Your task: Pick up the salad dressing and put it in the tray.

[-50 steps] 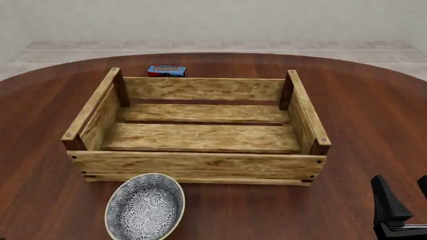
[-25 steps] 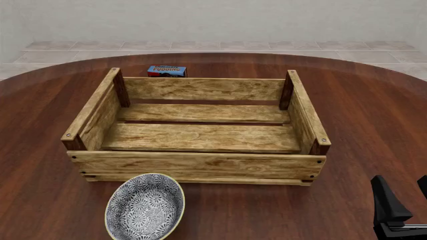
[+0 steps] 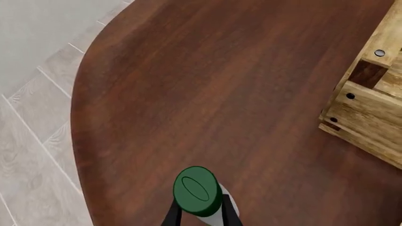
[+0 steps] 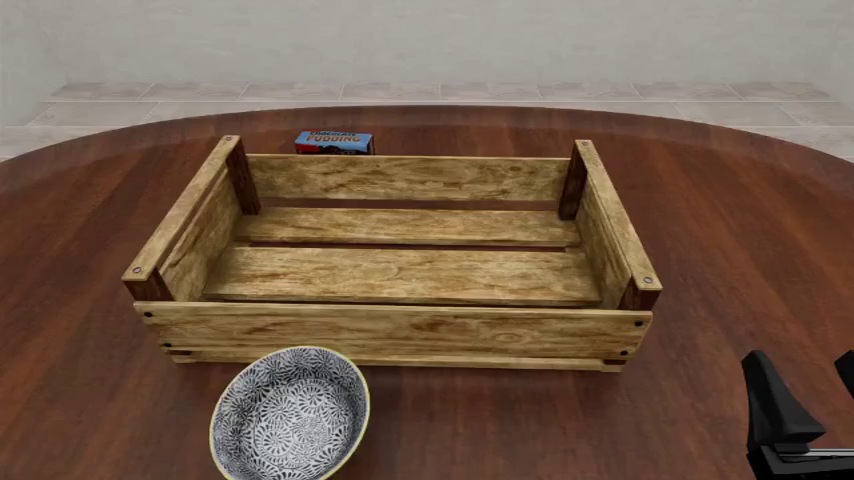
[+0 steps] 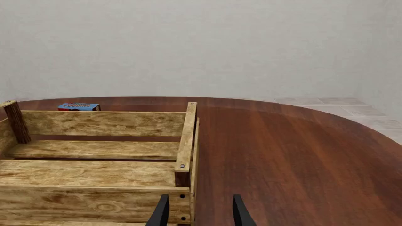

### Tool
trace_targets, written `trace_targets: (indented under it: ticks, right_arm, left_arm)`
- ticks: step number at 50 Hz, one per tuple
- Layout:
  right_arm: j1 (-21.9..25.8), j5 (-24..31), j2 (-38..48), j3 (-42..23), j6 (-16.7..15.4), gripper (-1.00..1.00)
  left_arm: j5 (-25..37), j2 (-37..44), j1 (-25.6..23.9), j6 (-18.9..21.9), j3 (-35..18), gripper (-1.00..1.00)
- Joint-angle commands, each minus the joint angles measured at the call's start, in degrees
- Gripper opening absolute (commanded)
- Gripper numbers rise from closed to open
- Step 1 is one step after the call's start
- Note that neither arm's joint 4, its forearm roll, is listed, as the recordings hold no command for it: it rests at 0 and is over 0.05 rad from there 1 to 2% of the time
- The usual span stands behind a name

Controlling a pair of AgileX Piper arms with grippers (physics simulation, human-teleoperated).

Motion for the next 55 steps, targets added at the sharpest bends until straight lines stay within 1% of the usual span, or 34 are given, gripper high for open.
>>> trace_targets:
  ticks: [1,8,18,23,30,32,43,50,55]
  right_arm:
    - [0.0,0.0,0.0,0.0,0.0,1.00]
    - [0.0,0.0,0.0,0.0,0.0,1.00]
    - [0.0,0.0,0.0,0.0,0.0,1.00]
    - [0.0,0.0,0.0,0.0,0.0,1.00]
    - [0.0,0.0,0.0,0.0,0.0,1.00]
    - [0.0,0.0,0.0,0.0,0.0,1.00]
    - [0.0,0.0,0.0,0.0,0.0,1.00]
    - [0.0,0.0,0.0,0.0,0.0,1.00]
    - [0.0,0.0,0.0,0.0,0.0,1.00]
  left_arm:
    - [1.8,-2.4,-0.5,0.8,-2.4,-1.00]
    - [4.5,-3.8,-0.7,1.1,-6.3,-1.00]
    - [6.6,-4.2,-1.7,2.0,-10.2,-1.00]
    - [7.7,-4.1,-3.1,2.3,-13.1,-1.00]
    - [8.4,-3.9,-5.4,2.6,-15.4,-1.00]
    - [8.6,-3.2,-6.5,3.1,-17.5,-1.00]
    - [7.5,-0.3,-9.4,3.9,-20.6,-1.00]
    - [5.7,2.9,-12.7,4.9,-22.5,-1.00]
    - [5.1,4.4,-14.1,5.2,-24.1,-1.00]
